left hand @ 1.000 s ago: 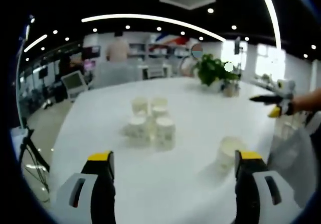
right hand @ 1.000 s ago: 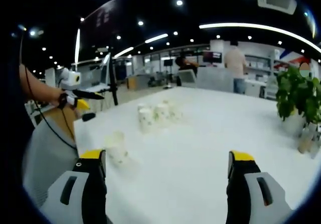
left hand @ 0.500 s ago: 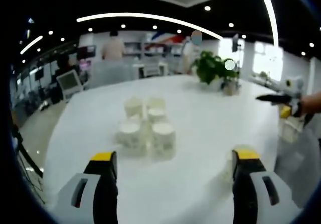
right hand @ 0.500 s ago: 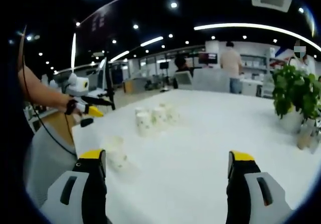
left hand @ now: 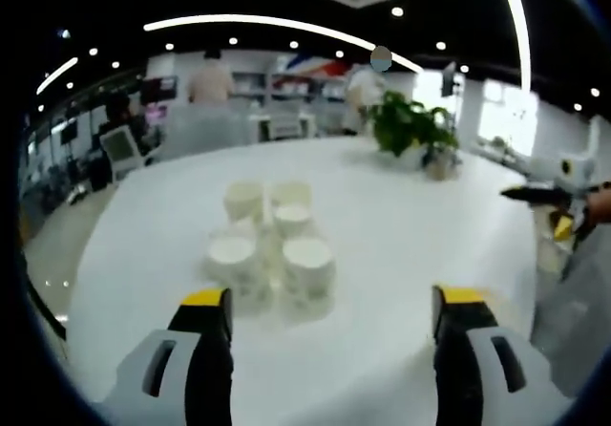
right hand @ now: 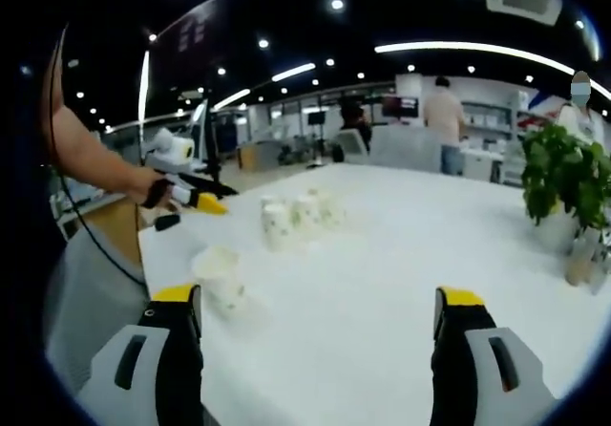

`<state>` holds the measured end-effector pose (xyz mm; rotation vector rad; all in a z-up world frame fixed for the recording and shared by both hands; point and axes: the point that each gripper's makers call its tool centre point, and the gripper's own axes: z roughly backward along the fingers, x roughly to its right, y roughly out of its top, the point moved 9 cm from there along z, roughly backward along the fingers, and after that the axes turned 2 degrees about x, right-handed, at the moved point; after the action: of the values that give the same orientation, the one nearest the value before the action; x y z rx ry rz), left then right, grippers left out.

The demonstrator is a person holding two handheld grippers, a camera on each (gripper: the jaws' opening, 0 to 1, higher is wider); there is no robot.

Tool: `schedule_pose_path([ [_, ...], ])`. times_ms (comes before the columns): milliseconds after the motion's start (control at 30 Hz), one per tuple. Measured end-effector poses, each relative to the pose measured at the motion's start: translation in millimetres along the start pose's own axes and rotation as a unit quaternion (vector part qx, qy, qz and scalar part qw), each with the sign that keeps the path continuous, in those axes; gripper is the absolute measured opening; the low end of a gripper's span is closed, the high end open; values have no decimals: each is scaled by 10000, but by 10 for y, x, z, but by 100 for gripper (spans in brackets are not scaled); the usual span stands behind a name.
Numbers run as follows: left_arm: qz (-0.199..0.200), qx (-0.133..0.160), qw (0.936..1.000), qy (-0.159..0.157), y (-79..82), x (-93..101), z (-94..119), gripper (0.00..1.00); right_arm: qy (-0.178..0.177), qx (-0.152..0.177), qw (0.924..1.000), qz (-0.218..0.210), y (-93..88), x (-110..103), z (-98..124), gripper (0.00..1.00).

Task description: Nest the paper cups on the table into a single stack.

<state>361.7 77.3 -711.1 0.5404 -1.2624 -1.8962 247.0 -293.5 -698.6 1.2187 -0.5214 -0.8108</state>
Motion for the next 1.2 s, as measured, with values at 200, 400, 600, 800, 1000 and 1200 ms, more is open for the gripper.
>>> schedule_pose_path([
  [200,-137,-39,9999,-29,68,17,-212,78,-9,11,10000,-20,2,-12,-5,100],
  [400,-314,-191,9993,-92,92,40,-428,72,4,-40,10000,-29,-20,-15,-7,100],
  [600,-427,-359,9984,101,60,-1,-583,60,-40,-17,9999,-97,-34,-10,-14,100],
  [800,-169,-316,9992,203,47,-78,-733,59,-30,-54,9999,-115,-67,-30,-31,100],
  [1000,-168,-370,9990,212,66,-118,-822,57,-60,-81,9998,-142,-80,-7,-21,100],
  [1200,-270,-426,9987,97,86,-133,-884,53,-92,-75,9998,-143,-72,28,-18,100],
])
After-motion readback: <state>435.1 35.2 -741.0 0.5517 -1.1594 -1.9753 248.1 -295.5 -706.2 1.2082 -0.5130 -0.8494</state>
